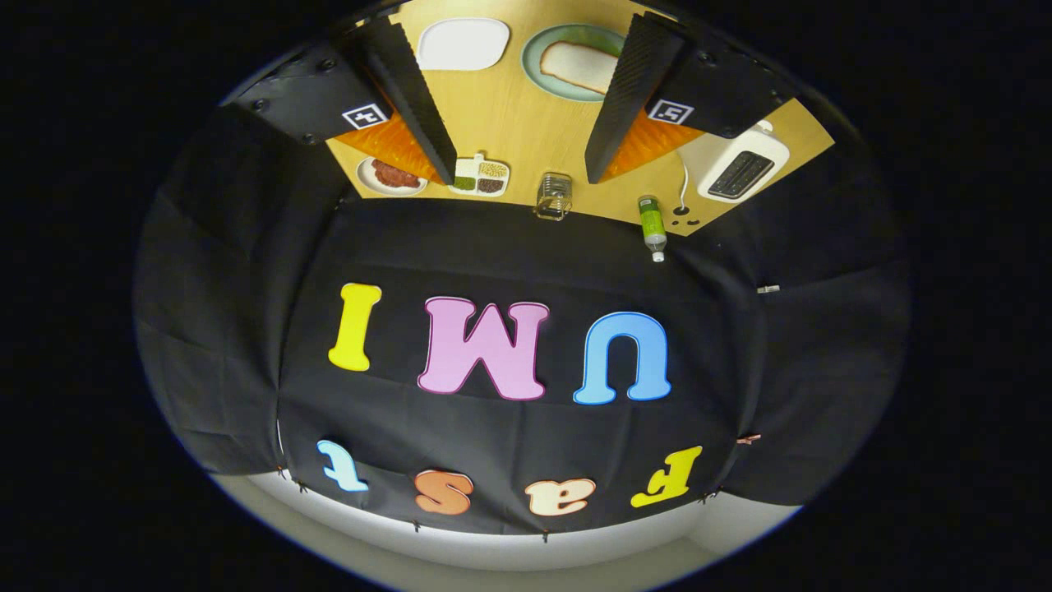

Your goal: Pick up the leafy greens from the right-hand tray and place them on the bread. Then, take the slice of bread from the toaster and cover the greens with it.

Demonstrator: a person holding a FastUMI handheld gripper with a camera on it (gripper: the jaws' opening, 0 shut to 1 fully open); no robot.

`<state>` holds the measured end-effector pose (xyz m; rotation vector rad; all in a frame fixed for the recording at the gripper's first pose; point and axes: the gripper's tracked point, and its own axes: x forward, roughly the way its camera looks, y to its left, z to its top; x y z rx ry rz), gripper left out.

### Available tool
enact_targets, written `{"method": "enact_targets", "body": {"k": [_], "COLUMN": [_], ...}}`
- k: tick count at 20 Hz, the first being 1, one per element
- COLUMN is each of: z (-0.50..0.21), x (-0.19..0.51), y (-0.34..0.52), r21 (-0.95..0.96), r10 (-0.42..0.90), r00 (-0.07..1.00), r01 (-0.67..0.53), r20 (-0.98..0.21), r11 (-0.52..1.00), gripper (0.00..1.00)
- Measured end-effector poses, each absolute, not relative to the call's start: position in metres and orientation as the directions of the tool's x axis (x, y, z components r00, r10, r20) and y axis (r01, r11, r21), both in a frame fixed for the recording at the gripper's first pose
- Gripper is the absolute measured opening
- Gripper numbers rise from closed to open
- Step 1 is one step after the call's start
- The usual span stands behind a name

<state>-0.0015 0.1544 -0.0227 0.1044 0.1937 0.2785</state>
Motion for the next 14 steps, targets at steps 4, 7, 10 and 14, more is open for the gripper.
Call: {"method": "enact_targets", "body": {"k": [4, 7, 10, 14], "z": [-0.008, -0.005, -0.010, -0.013], "x": [0.000, 0.001, 0.004, 0.009], "y": [0.144, 0.138, 0.137, 0.141], "r21": [0.079, 0.059, 0.038, 0.046], "r10": [0.281, 0.288, 0.309, 0.340], "r00": [0.948, 0.948, 0.941, 0.930], "r01": [-0.272, -0.283, -0.307, -0.336], "r20": [-0.151, -0.137, -0.140, -0.141], "r11": [0.959, 0.957, 0.951, 0.941], "gripper": [0.98, 0.98, 0.98, 0.98]}}
